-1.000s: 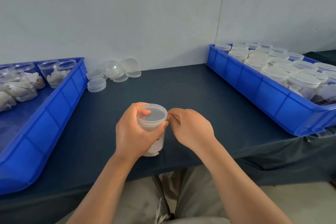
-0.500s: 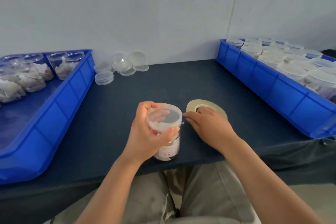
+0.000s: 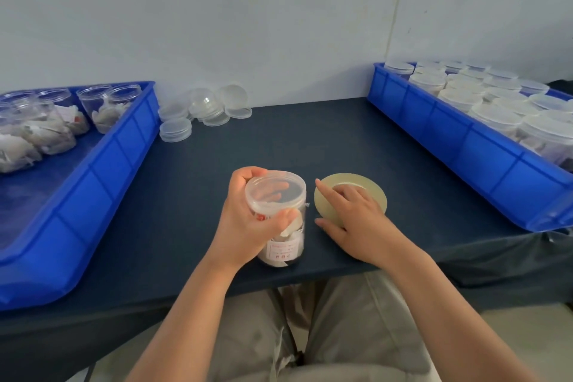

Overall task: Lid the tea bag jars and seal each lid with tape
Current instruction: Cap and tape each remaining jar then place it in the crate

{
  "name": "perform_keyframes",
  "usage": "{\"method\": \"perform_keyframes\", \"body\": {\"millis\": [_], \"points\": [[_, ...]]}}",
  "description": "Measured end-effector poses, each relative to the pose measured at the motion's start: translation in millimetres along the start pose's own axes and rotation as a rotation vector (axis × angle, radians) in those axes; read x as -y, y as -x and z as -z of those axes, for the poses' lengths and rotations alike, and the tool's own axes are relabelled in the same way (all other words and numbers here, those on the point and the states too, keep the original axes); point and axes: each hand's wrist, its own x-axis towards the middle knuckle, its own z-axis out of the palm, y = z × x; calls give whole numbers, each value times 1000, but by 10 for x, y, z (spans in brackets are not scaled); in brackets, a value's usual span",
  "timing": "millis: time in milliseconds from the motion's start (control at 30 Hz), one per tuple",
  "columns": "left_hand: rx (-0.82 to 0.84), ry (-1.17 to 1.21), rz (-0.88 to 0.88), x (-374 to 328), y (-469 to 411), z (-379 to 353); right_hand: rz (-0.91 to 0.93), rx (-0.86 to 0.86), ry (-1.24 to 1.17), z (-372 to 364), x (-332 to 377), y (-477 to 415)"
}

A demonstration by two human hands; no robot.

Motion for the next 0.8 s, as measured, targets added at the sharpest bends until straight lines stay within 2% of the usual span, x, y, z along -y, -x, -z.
{"method": "perform_keyframes", "body": {"millis": [100, 167, 300, 400, 500, 800], "points": [[9, 8, -7, 37, -6, 10, 38, -210, -408, 92, 182, 139], [32, 39, -10, 72, -13, 27, 68, -251, -533, 152, 324, 197], [89, 157, 46, 84, -29, 45, 137, -235, -679, 194, 543, 231], [154, 210, 95, 93, -28, 24, 124, -258, -794, 181, 608, 230], [173, 222, 111, 89, -32, 21, 118, -203, -935, 175, 587, 215], [241, 270, 134, 46, -69, 2, -25, -69, -1397, 114, 519, 171]]}}
